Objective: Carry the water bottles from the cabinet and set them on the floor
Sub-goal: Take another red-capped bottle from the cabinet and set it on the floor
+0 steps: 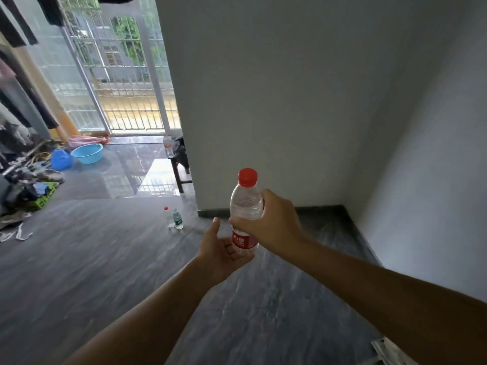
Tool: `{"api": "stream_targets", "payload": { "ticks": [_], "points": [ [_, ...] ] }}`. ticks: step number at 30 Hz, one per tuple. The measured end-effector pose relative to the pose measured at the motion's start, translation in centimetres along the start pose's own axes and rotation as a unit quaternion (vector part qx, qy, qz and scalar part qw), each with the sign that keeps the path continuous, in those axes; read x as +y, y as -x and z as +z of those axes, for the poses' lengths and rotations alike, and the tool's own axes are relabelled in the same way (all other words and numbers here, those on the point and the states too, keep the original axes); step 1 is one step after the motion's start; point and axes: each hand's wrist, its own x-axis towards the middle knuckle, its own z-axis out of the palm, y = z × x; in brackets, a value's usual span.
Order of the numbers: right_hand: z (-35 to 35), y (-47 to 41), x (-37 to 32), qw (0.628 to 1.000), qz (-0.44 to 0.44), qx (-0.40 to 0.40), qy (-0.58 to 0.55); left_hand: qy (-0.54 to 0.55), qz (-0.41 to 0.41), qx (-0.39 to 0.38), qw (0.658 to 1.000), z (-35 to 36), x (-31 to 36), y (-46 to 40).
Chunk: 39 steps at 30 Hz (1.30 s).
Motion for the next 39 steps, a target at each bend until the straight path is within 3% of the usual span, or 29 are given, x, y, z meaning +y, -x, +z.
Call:
{"api": "stream_targets", "payload": {
  "ticks": [25,39],
  "points": [
    [25.9,-22.8,-13.8,0.991,-0.104,-0.079,-0.018,0.091,0.058,0.092,0.99,-20.6,27.4,-6.4],
    [36.6,-40.6,-18.7,0.98,-0.159,-0.119,-0.027,0.13,0.098,0.123,0.979,-27.3,44.1,-15.4]
  ]
}}
